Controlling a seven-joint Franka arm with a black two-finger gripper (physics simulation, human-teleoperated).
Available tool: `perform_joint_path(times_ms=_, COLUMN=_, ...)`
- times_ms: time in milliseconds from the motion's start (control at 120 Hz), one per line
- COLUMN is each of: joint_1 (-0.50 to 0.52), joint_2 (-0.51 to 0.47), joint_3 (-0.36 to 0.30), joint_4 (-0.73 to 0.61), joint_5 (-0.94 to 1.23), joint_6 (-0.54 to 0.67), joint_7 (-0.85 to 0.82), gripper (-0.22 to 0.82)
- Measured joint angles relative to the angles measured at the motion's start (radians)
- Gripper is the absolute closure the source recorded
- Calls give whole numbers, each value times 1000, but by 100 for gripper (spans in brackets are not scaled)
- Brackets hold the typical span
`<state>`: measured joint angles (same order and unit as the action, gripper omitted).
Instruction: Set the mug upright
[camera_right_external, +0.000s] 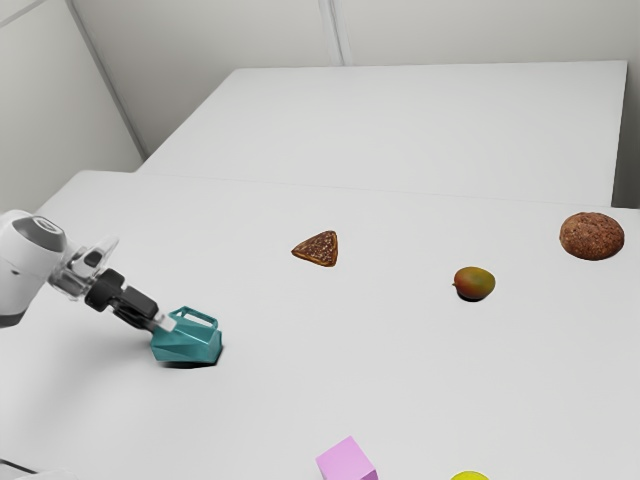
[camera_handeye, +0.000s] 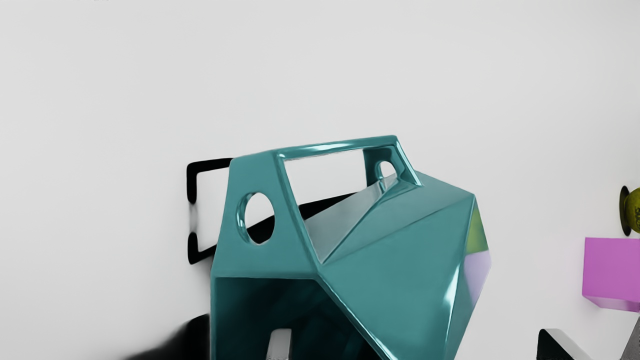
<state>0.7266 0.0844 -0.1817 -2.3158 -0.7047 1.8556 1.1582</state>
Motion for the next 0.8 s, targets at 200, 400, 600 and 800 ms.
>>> perform_joint_path(times_ms=200, joint_1=0, joint_2=8, joint_3=-1, joint_4=2, joint_5=-13, joint_6=-20, joint_7=25, gripper=44)
perform_joint_path(times_ms=400, joint_1=3, joint_2=1, joint_3=-1, joint_4=2, joint_5=-17, joint_6=-44, joint_7=43, gripper=62)
perform_joint_path(times_ms=600, joint_1=2, joint_2=-2, joint_3=-6, joint_4=4, joint_5=-15, joint_6=-47, joint_7=54, gripper=73)
perform_joint_path(times_ms=800, joint_1=-3, joint_2=-21, joint_3=-11, joint_4=6, joint_5=-12, joint_6=-43, joint_7=58, gripper=77)
